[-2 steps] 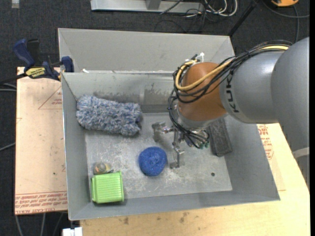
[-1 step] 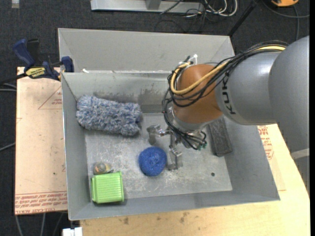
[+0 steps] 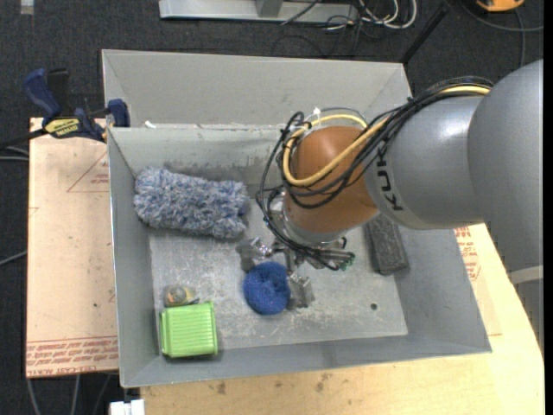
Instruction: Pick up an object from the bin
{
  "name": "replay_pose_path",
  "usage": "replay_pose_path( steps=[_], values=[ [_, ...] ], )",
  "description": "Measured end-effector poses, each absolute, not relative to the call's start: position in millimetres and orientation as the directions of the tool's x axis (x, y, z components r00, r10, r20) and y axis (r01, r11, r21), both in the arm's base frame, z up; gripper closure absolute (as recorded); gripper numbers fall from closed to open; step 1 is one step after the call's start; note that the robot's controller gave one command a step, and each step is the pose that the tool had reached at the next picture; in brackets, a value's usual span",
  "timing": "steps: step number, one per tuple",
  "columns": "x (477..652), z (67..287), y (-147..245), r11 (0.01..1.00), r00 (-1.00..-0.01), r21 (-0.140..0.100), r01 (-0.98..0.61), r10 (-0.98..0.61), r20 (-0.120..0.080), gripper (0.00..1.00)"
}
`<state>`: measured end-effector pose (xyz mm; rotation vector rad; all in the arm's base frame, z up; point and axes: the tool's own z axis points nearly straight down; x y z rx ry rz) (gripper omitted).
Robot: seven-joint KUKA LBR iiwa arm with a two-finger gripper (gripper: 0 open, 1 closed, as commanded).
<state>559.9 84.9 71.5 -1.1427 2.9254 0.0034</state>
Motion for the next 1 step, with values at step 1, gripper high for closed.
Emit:
replay_pose_path(
  steps=[1],
  values=[
    [566.6, 69.8, 88.2, 0.493, -0.493, -0.001, -0.87, -0.87, -0.004, 1.0]
  ],
)
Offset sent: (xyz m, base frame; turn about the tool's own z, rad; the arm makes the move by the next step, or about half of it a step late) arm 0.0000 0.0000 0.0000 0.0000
